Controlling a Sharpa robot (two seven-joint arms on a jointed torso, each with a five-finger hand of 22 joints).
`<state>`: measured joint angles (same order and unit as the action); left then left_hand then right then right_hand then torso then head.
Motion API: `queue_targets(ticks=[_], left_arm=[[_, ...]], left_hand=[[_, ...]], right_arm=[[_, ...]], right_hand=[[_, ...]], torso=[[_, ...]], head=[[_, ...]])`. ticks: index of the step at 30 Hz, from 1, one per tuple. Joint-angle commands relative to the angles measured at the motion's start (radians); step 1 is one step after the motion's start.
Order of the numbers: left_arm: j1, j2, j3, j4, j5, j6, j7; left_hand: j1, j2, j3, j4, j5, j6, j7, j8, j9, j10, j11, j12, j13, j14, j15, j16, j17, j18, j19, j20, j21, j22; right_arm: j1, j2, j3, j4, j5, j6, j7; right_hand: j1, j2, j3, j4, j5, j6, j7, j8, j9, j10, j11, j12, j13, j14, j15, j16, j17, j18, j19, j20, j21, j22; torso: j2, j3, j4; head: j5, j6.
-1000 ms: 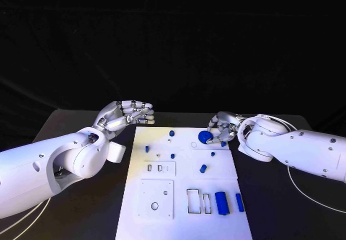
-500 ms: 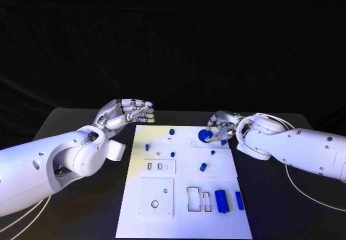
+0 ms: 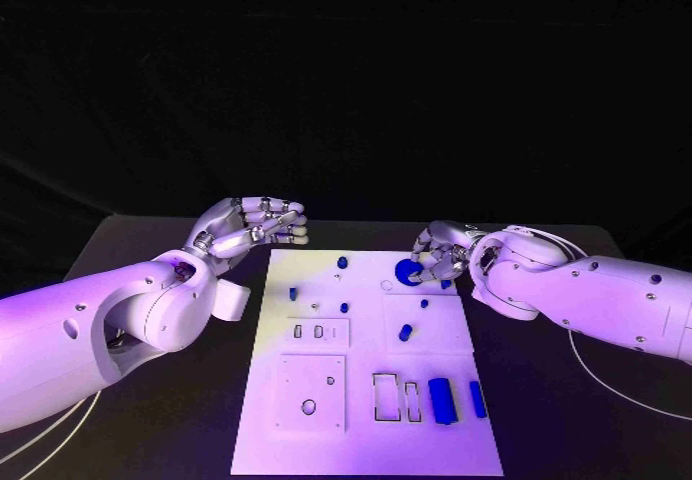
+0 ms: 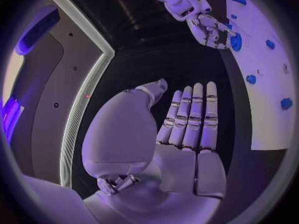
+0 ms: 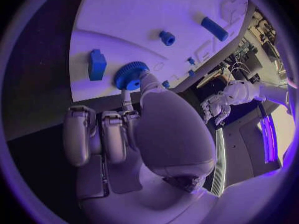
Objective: Assemble the parts on the task board
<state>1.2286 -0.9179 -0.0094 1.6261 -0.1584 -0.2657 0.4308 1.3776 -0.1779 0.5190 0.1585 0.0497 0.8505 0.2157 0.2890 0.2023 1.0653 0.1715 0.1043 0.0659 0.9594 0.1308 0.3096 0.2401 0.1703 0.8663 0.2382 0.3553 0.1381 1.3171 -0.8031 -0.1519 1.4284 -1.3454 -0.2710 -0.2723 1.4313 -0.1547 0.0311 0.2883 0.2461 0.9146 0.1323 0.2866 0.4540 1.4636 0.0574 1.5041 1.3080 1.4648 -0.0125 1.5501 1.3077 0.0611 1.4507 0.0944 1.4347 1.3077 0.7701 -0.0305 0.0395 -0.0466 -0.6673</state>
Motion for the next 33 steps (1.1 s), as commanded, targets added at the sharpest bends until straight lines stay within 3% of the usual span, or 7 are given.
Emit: queue_targets(ticks=[1, 9, 16, 25, 30, 33], left_arm=[[0.001, 0.002, 0.001, 0.002, 0.002, 0.02, 0.004], [0.001, 0.002, 0.001, 0.001, 0.002, 0.022, 0.002], [0.001, 0.003, 0.001, 0.001, 0.002, 0.024, 0.001], [0.0, 0.003, 0.0, -0.002, 0.002, 0.025, 0.0], [0.0, 0.004, 0.0, -0.004, 0.002, 0.026, -0.001], [0.0, 0.006, 0.0, -0.005, 0.002, 0.027, -0.001]], left_hand=[[-0.002, -0.004, 0.006, 0.0, 0.001, -0.004, 0.023, -0.006, -0.001, 0.001, 0.007, -0.005, 0.001, -0.003, 0.006, -0.006, 0.001, 0.012, -0.003, 0.007, -0.004, -0.002], [-0.003, -0.003, 0.008, -0.001, 0.001, -0.004, 0.024, -0.007, -0.001, 0.001, 0.007, -0.006, 0.001, -0.002, 0.006, -0.006, 0.002, 0.012, -0.003, 0.007, -0.004, -0.002], [-0.003, -0.003, 0.008, -0.001, 0.001, -0.005, 0.024, -0.007, -0.001, 0.001, 0.007, -0.007, 0.001, -0.002, 0.006, -0.007, 0.002, 0.012, -0.003, 0.007, -0.004, -0.002], [-0.003, -0.003, 0.008, -0.001, 0.001, -0.005, 0.024, -0.007, -0.001, 0.001, 0.007, -0.007, 0.001, -0.002, 0.006, -0.007, 0.002, 0.012, -0.003, 0.007, -0.004, -0.002], [-0.003, -0.003, 0.009, -0.002, 0.001, -0.006, 0.025, -0.008, -0.002, 0.001, 0.008, -0.009, 0.001, -0.003, 0.006, -0.007, 0.002, 0.012, -0.003, 0.007, -0.004, -0.002], [-0.003, -0.003, 0.009, -0.002, 0.001, -0.006, 0.025, -0.008, -0.002, 0.001, 0.008, -0.009, 0.001, -0.003, 0.006, -0.007, 0.002, 0.012, -0.003, 0.007, -0.004, -0.002]], right_arm=[[-0.006, 0.002, -0.002, 0.009, -0.121, 0.006, -0.04], [-0.013, -0.002, -0.002, 0.036, -0.221, -0.027, -0.068], [-0.016, -0.008, -0.002, 0.062, -0.264, -0.086, -0.087], [-0.016, -0.025, 0.0, 0.116, -0.274, -0.138, -0.091], [-0.01, -0.021, 0.002, 0.158, -0.285, -0.154, -0.099], [-0.006, -0.008, 0.003, 0.167, -0.291, -0.138, -0.11]], right_hand=[[0.002, -0.007, 0.007, 0.0, 0.001, 0.007, -0.001, 0.003, -0.002, 0.062, -0.006, 0.004, 0.191, 0.092, -0.003, 0.005, 0.193, -0.019, 0.011, 0.0, 0.007, 0.112], [-0.002, -0.015, 0.008, 0.002, 0.001, 0.02, -0.004, 0.005, -0.003, 0.074, -0.009, 0.021, 0.211, 0.094, -0.005, 0.007, 0.201, -0.023, 0.022, -0.002, 0.019, 0.127], [-0.015, -0.018, 0.009, 0.004, 0.002, 0.034, -0.008, 0.007, -0.003, 0.081, -0.013, 0.03, 0.221, 0.095, -0.008, 0.009, 0.206, -0.027, 0.033, -0.005, 0.032, 0.142], [-0.036, -0.008, 0.014, 0.004, 0.003, 0.046, -0.012, 0.006, -0.004, 0.086, -0.016, 0.037, 0.229, 0.095, -0.011, 0.009, 0.209, -0.03, 0.04, -0.008, 0.04, 0.153], [-0.036, -0.005, 0.018, 0.003, 0.003, 0.049, -0.013, 0.006, -0.004, 0.088, -0.017, 0.04, 0.232, 0.096, -0.012, 0.01, 0.211, -0.031, 0.043, -0.008, 0.044, 0.157], [-0.036, -0.004, 0.019, 0.002, 0.003, 0.049, -0.014, 0.006, -0.004, 0.087, -0.018, 0.038, 0.23, 0.096, -0.013, 0.01, 0.21, -0.031, 0.043, -0.009, 0.043, 0.157]], torso=[[0.001, 0.0004, 0.0004], [-0.001, 0.0005, -0.0012], [-0.001, 0.0011, -0.001], [-0.001, 0.0006, -0.001], [-0.001, 0.0006, -0.0023], [-0.001, 0.0, -0.0012]], head=[[0.001, -0.003], [0.002, -0.004], [0.003, -0.003], [0.004, 0.001], [0.005, 0.004], [0.002, 0.005]])
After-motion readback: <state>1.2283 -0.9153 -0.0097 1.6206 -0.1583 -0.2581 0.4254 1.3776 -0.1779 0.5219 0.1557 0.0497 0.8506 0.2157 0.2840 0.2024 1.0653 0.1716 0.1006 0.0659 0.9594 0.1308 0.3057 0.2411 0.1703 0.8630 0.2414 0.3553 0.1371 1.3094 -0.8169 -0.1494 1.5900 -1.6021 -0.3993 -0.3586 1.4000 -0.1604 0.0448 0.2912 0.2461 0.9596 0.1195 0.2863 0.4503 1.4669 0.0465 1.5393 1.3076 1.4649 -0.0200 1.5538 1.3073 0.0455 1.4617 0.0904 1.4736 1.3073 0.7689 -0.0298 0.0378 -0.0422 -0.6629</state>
